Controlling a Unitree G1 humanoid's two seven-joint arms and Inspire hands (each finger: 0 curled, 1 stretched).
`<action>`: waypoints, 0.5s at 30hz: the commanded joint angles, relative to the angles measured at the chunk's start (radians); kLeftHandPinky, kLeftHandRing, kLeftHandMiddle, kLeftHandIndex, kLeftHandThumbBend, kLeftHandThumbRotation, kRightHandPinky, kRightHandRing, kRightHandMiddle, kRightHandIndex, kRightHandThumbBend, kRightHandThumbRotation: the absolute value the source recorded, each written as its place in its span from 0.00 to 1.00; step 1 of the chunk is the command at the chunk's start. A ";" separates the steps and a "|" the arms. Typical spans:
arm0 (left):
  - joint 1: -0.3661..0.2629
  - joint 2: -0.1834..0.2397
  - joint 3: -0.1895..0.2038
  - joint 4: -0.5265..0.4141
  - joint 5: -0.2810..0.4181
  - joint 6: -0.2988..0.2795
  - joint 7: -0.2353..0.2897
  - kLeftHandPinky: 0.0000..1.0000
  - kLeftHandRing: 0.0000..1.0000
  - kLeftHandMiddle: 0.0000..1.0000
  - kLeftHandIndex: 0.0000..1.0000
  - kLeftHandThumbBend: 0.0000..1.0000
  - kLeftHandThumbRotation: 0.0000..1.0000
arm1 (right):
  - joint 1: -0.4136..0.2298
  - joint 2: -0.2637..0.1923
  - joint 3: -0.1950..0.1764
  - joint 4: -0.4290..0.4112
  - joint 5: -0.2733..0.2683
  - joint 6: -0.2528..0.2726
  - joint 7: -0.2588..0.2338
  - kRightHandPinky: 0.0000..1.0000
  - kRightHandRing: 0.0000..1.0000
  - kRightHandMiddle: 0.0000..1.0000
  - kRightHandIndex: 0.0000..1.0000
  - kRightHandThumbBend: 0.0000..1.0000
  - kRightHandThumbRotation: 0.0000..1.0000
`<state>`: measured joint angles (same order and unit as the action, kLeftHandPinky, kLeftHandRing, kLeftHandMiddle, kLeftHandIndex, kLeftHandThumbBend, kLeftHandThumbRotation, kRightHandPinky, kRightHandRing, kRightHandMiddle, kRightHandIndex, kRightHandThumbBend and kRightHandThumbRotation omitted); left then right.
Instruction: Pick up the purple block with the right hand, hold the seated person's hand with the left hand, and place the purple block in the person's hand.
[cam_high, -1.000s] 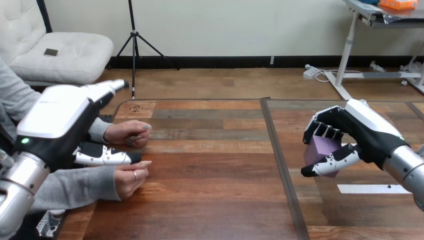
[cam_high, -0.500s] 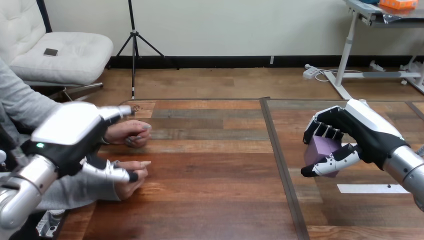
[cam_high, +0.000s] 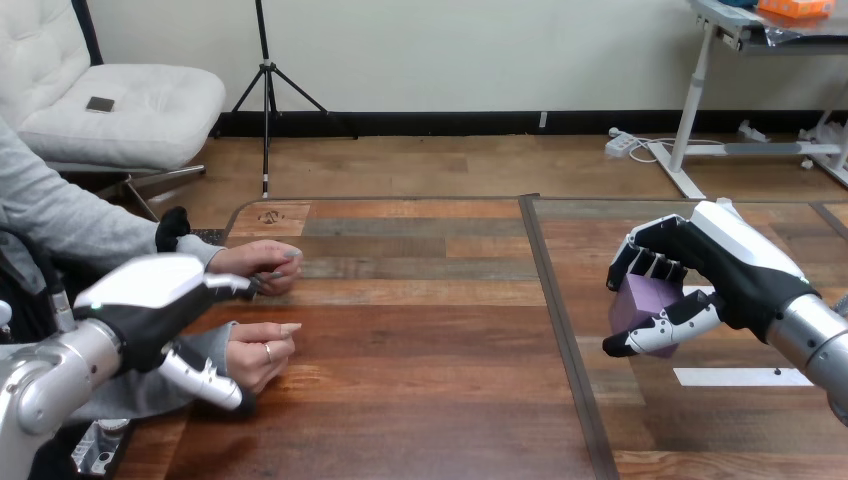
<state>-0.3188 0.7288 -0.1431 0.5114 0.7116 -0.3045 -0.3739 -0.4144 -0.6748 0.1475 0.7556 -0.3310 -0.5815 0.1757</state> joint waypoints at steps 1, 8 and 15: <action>-0.105 0.010 -0.010 0.037 -0.034 0.048 -0.035 0.90 0.90 0.91 0.89 1.00 0.38 | -0.032 -0.012 -0.037 -0.037 0.013 -0.004 -0.020 0.35 0.37 0.42 0.43 0.83 0.00; -0.127 0.010 -0.028 0.068 -0.039 0.104 -0.067 0.88 0.92 0.92 0.90 1.00 0.38 | -0.029 -0.013 -0.040 -0.034 0.016 -0.006 -0.021 0.35 0.37 0.42 0.43 0.83 0.00; -0.134 0.010 -0.044 0.062 -0.025 0.177 -0.070 0.82 0.92 0.92 0.90 1.00 0.35 | -0.026 -0.015 -0.042 -0.040 0.017 0.010 -0.016 0.35 0.38 0.42 0.43 0.83 0.00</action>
<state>-0.3622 0.7280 -0.1789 0.5809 0.6915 -0.1616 -0.4520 -0.4070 -0.6749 0.1461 0.7556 -0.3309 -0.5779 0.1750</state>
